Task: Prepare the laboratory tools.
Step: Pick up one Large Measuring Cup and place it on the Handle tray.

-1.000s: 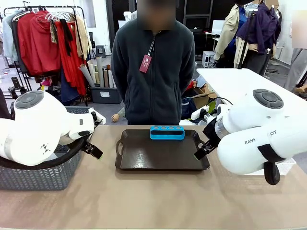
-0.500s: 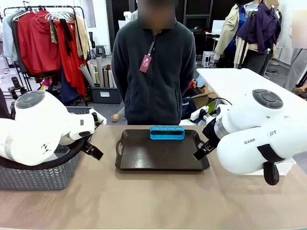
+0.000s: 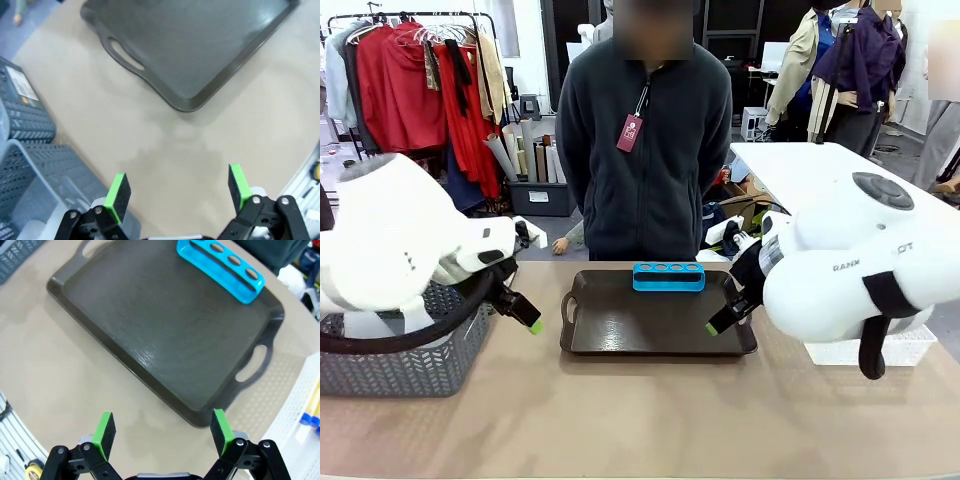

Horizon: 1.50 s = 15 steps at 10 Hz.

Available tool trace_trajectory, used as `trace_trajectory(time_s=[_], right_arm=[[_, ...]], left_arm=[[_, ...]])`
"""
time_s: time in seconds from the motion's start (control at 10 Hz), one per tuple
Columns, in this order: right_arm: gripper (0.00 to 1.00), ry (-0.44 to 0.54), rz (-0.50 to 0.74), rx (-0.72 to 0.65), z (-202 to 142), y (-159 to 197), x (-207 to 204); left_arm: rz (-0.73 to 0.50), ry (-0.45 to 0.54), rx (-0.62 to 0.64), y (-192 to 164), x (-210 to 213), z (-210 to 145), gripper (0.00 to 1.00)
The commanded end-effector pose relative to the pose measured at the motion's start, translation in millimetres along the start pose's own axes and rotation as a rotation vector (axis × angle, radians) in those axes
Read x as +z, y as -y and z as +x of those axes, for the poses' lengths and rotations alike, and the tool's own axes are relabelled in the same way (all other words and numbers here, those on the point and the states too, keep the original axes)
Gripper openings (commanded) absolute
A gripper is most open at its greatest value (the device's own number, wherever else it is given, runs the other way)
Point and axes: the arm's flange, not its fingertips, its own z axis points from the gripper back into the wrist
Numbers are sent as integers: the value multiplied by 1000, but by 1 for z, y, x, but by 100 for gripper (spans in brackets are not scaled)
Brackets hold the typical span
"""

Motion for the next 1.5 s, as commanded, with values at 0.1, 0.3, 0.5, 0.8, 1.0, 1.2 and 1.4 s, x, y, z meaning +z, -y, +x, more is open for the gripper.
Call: trace_trajectory(time_s=[0.1,0.3,0.5,0.8,1.0,1.2,1.4], right_arm=[[100,-32,86,33,14,26,31],[100,-31,96,52,25,45,51],[100,-34,66,30,20,28,45],[100,-34,66,30,20,28,45],[100,-56,57,49,22,27,47],[100,88,96,71,42,33,70],[100,155,138,104,63,37,108]], left_arm=[[-125,46,-59,-20,31,7,100],[-131,89,-70,-31,46,17,100],[-101,62,-62,-19,49,16,100],[-101,62,-62,-19,49,16,100],[-88,60,-73,-19,50,20,100],[-165,105,-101,-21,72,32,100],[-228,131,-167,-24,100,44,100]])
